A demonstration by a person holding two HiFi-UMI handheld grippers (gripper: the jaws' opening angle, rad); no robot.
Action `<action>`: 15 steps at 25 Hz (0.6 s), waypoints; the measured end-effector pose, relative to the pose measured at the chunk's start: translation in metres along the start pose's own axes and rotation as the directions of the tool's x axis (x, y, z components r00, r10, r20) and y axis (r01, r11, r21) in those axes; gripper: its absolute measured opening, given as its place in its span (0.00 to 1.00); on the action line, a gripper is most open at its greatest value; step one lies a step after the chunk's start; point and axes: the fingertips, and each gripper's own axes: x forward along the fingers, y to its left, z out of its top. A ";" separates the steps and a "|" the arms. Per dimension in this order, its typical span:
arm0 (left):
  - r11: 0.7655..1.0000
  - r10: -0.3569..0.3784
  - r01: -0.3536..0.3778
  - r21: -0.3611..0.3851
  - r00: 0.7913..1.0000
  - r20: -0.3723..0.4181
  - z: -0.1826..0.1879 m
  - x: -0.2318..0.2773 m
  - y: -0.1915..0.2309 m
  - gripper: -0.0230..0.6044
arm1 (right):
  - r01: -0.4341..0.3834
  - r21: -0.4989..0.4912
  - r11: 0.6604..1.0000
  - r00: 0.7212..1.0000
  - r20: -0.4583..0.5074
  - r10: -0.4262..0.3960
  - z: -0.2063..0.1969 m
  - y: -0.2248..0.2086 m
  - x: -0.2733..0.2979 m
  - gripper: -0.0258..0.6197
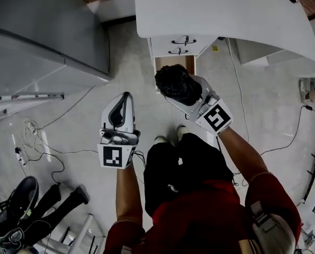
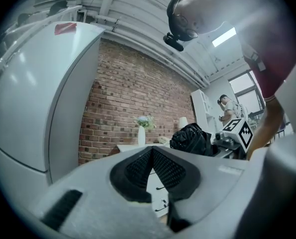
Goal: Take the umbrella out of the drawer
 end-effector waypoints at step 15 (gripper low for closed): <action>0.997 -0.079 0.079 -0.003 0.996 0.040 0.190 -0.023 -0.071 0.04 | 0.064 0.142 0.988 0.986 0.142 -0.084 0.195 0.024 -0.108 0.46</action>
